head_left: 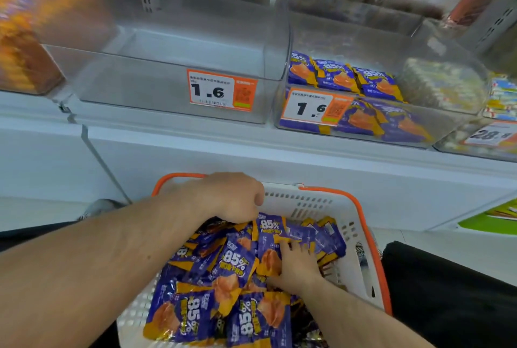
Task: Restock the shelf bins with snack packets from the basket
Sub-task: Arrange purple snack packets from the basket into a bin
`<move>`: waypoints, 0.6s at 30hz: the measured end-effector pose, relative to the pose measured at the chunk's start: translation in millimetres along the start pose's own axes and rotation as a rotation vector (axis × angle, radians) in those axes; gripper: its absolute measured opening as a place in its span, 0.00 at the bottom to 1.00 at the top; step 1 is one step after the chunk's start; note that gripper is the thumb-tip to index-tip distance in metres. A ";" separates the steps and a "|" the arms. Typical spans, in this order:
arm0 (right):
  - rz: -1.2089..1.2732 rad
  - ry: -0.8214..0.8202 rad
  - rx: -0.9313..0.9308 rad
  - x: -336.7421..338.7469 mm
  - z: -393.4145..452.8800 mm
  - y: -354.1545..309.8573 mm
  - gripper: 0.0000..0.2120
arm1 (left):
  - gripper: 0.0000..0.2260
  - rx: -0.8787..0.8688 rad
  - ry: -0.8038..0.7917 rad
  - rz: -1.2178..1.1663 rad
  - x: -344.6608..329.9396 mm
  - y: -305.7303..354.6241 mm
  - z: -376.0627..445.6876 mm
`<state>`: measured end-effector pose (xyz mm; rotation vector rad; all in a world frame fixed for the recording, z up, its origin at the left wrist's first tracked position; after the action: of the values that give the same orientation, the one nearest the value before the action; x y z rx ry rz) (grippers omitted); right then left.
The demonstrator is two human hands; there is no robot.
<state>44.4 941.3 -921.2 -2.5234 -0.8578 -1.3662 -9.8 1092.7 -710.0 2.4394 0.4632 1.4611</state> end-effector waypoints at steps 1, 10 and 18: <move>-0.044 0.036 0.015 2.1 -0.6 -2.3 0.46 | 0.18 -0.003 -0.007 0.000 0.0 1.2 1.3; -0.177 0.492 0.266 74.2 -27.9 -23.3 0.10 | 0.13 0.096 0.023 0.096 4.5 -12.9 6.7; 1.188 0.169 0.004 181.6 -27.4 35.2 0.12 | 0.37 0.273 0.042 0.034 10.5 -41.3 -8.8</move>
<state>120.7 976.8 -754.2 -2.1278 0.6222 -1.0436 -18.6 1135.2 -713.1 2.6382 0.6743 1.5561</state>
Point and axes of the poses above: each hand's wrist, its own z-axis towards the middle knuckle, its own x-axis out of the back of the hand, y = z × x, the point moved 10 cm from there along z, towards the middle knuckle, and after that the axes turned 10 degrees about -x, right-handed, at the moved point
